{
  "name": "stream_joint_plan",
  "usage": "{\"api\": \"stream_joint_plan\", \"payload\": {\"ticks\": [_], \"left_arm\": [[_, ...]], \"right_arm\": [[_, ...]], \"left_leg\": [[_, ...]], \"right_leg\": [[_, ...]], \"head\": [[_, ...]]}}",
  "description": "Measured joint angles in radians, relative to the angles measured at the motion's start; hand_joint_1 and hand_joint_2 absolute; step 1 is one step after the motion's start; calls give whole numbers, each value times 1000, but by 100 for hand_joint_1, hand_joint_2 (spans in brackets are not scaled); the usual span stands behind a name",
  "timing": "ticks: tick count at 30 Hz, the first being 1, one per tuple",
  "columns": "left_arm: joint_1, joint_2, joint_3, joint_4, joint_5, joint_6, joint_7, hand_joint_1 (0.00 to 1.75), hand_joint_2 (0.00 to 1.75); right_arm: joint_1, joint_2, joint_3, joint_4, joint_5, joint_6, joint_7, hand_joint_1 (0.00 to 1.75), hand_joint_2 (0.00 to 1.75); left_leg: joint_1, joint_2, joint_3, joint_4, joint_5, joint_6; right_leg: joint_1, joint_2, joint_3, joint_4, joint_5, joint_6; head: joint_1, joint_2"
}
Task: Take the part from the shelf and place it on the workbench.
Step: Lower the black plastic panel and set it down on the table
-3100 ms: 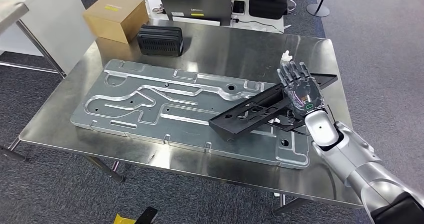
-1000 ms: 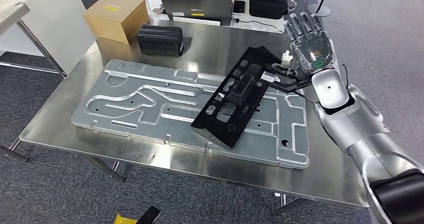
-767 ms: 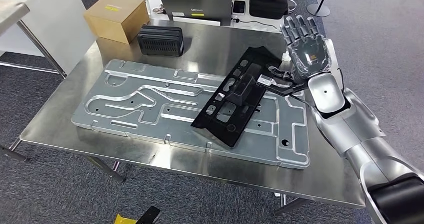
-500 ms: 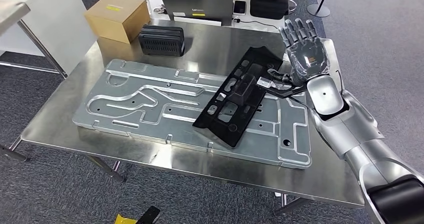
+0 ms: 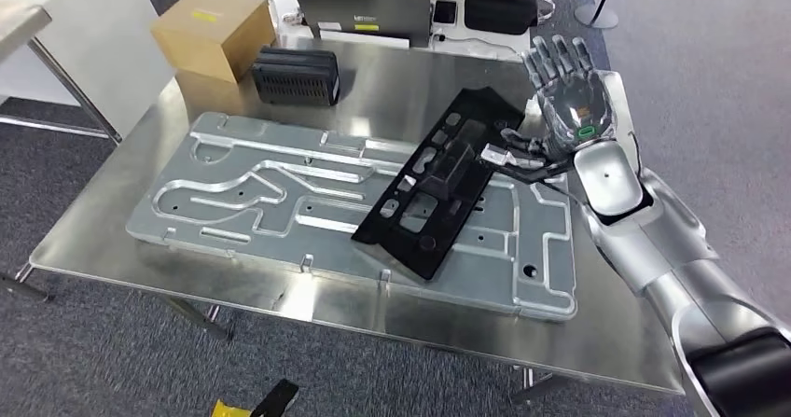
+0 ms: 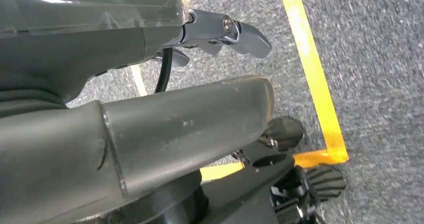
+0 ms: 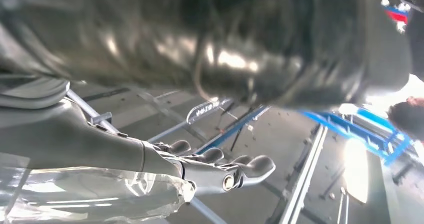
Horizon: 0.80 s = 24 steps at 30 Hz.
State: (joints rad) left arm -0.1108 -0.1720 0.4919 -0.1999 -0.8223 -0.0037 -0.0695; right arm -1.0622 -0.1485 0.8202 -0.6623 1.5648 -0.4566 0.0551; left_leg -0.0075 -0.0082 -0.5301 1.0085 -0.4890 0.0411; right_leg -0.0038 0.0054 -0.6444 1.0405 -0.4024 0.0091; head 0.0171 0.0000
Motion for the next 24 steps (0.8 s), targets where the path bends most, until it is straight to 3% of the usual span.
{"api": "stream_joint_plan", "payload": {"ticks": [3,4,6,8,9,10,12,14,17,19,22,23,24], "left_arm": [[0,0,2,0,0,0,0,0,0],[-1,0,2,0,0,0,0,0,0],[-3,0,2,0,0,0,0,0,0],[-3,0,2,0,0,0,0,0,0],[-3,0,2,0,0,0,1,0,0],[-3,0,2,0,0,0,2,0,0],[-3,0,2,0,0,0,3,0,0],[-3,-1,3,0,0,0,3,0,0],[-1,-3,3,0,-2,0,4,0,0],[-2,-4,4,0,-3,0,3,0,0],[-4,-5,4,0,-3,-2,3,0,0],[-4,-5,4,0,-3,-2,3,0,0],[-3,-5,5,0,-3,-2,3,0,0]], "right_arm": [[-2,-1,0,0,0,0,-1,0,0],[-3,-1,0,0,0,0,-1,0,0],[-4,-2,0,1,0,4,-2,0,0],[-5,-2,0,4,0,9,-5,0,0],[-5,-3,0,7,0,12,-7,0,0],[-6,-3,-1,9,-1,13,-9,0,0],[-12,-4,-1,14,-2,15,-12,0,0],[-18,-6,-3,20,-2,15,-14,0,0],[-21,-10,-5,29,-2,15,-18,0,0],[-23,-14,-5,37,-2,12,-19,0,0],[-26,-15,-7,49,-2,10,-20,0,0],[-26,-15,-7,53,-2,10,-20,0,0],[-26,-15,-7,56,-2,10,-20,0,0]], "left_leg": [[-1,1,-10,24,-26,-17],[0,1,-24,59,-52,-23],[8,2,-79,183,-118,-32],[14,2,-122,278,-142,-39],[17,2,-120,275,-125,-42],[20,3,-99,235,-93,-43],[22,2,-33,107,-32,-45],[18,0,1,32,-13,-42],[16,0,-8,19,-1,-25],[19,2,-23,12,19,-4],[16,3,-57,10,47,9],[14,3,-68,10,55,9],[12,3,-80,11,63,9]], "right_leg": [[-9,-2,2,-14,-3,-14],[-12,-3,3,-18,-2,-18],[-12,-4,0,-18,0,-24],[-13,-5,-4,-15,0,-25],[-13,-6,-6,-12,1,-24],[-14,-6,-8,-9,1,-23],[-15,-6,-13,-1,4,-19],[-14,-4,-21,3,12,-7],[-14,-3,-29,0,26,17],[-17,-3,-47,38,-19,27],[-18,-3,-98,211,-147,34],[-18,-3,-104,259,-161,34],[-17,-3,-96,278,-155,33]], "head": [[-2,0],[-3,0],[-5,0],[-5,0],[-5,0],[-5,0],[-5,0],[-5,0],[-4,0],[-4,0],[-3,0],[-3,0],[-3,0]]}}
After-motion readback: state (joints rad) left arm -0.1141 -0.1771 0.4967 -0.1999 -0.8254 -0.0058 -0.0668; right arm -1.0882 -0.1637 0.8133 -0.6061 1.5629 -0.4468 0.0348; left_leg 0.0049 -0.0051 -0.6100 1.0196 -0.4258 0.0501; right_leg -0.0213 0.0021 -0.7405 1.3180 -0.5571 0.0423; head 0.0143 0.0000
